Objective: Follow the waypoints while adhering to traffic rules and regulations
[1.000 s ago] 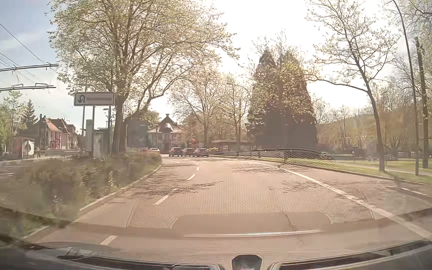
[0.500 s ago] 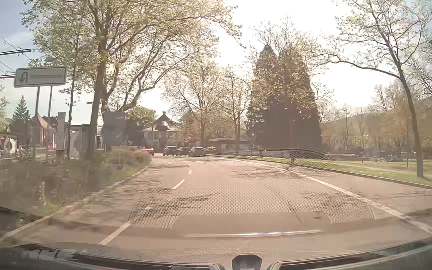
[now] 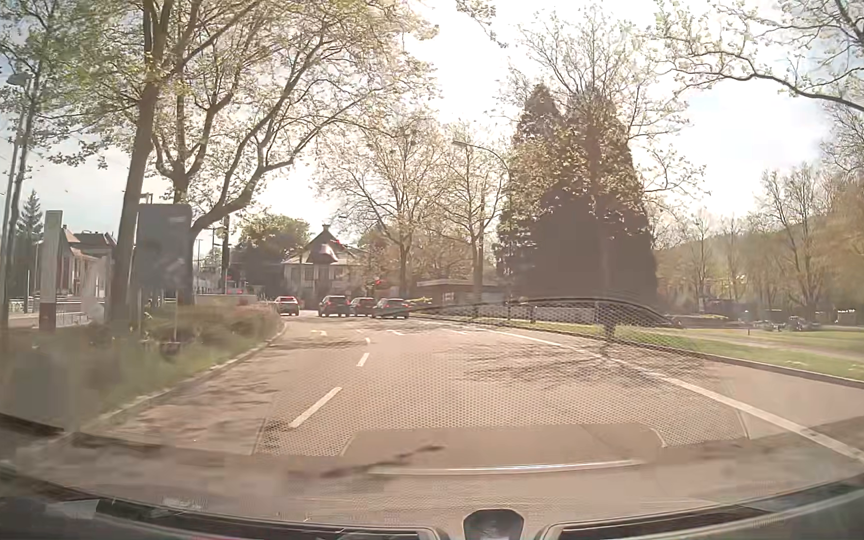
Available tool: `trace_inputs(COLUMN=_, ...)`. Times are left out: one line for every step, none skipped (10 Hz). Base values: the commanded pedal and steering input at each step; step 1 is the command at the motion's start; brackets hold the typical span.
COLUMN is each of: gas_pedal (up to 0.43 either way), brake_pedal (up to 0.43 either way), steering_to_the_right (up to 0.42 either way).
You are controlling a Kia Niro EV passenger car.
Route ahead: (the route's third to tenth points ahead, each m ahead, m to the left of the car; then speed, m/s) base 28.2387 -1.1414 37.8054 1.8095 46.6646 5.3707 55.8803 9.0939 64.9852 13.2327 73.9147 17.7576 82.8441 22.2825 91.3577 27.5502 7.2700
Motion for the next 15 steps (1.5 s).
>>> trace_inputs(gas_pedal=0.000, brake_pedal=0.000, steering_to_the_right=-0.009)
trace_inputs(gas_pedal=0.000, brake_pedal=0.000, steering_to_the_right=-0.012)
trace_inputs(gas_pedal=0.000, brake_pedal=0.000, steering_to_the_right=-0.014)
trace_inputs(gas_pedal=0.000, brake_pedal=0.000, steering_to_the_right=-0.015)
trace_inputs(gas_pedal=0.000, brake_pedal=0.000, steering_to_the_right=-0.016)
trace_inputs(gas_pedal=0.000, brake_pedal=0.000, steering_to_the_right=-0.017)
trace_inputs(gas_pedal=0.000, brake_pedal=0.000, steering_to_the_right=-0.019)
trace_inputs(gas_pedal=0.000, brake_pedal=0.000, steering_to_the_right=-0.021)
trace_inputs(gas_pedal=0.000, brake_pedal=0.000, steering_to_the_right=-0.022)
trace_inputs(gas_pedal=0.000, brake_pedal=0.000, steering_to_the_right=-0.024)
trace_inputs(gas_pedal=0.000, brake_pedal=0.000, steering_to_the_right=-0.027)
trace_inputs(gas_pedal=0.000, brake_pedal=0.000, steering_to_the_right=-0.029)
trace_inputs(gas_pedal=0.000, brake_pedal=0.000, steering_to_the_right=-0.032)
trace_inputs(gas_pedal=0.000, brake_pedal=0.000, steering_to_the_right=-0.033)
trace_inputs(gas_pedal=0.000, brake_pedal=0.000, steering_to_the_right=-0.034)
